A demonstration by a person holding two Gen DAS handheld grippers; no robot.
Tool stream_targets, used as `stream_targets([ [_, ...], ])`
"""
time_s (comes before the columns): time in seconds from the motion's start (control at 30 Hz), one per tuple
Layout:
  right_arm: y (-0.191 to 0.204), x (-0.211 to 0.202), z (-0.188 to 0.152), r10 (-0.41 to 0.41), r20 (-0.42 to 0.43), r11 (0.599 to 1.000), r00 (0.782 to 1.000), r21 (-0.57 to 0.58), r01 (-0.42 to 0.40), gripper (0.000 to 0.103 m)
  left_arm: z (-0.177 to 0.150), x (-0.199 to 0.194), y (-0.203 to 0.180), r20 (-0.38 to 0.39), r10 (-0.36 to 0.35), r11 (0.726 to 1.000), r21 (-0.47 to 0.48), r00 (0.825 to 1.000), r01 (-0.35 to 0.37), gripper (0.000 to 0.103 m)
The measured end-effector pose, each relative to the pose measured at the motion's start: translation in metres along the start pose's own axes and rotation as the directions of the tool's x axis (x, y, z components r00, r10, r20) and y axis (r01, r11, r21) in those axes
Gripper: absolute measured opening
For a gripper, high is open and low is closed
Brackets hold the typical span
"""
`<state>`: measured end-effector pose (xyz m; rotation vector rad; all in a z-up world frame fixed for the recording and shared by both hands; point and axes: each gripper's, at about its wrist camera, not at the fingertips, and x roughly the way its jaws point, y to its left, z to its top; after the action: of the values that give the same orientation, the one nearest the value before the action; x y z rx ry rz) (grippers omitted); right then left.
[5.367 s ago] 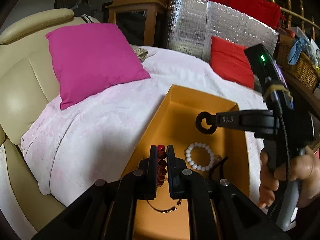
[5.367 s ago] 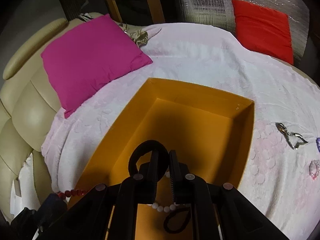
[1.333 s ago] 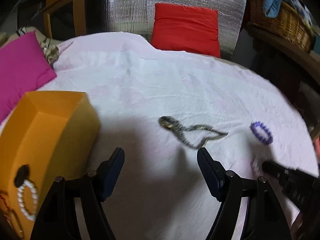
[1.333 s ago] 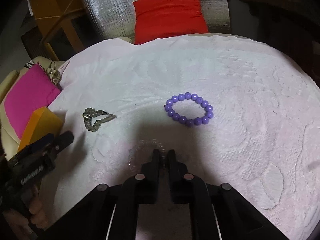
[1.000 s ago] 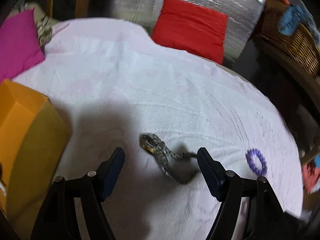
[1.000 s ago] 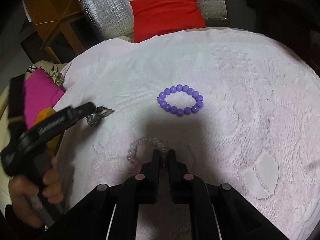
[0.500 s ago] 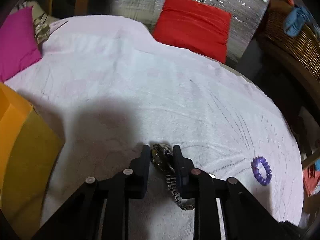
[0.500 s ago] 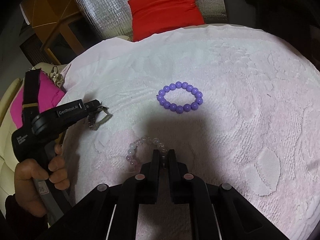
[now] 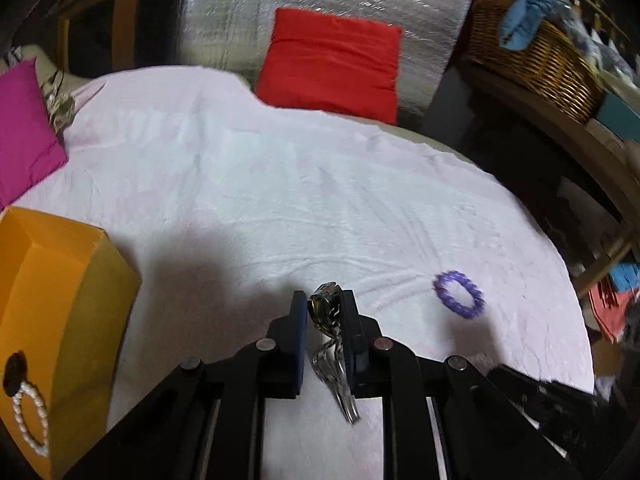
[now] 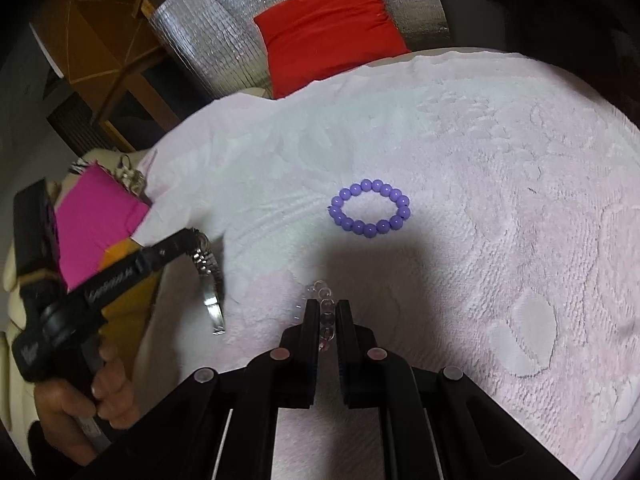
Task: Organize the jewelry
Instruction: 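Lift and carry the watch and pink bracelet over the orange box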
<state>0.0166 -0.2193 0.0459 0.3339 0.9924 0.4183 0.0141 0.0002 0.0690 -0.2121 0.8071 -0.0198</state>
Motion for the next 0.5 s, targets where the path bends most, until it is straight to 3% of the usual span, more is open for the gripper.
stream_targets([
  [0.2, -0.015, -0.013, 0.0, 0.061, 0.013, 0.994, 0.998, 0.094, -0.062, 0.009, -0.008, -0.028, -0.008, 0.027, -0.021, 0.999, 0.045, 0.999, 0.02, 0.017],
  [0.5, -0.003, -0.031, 0.002, 0.09, 0.062, 0.993, 0.994, 0.07, -0.095, 0.009, -0.011, -0.065, -0.009, 0.088, -0.051, 0.997, 0.064, 0.995, 0.046, 0.017],
])
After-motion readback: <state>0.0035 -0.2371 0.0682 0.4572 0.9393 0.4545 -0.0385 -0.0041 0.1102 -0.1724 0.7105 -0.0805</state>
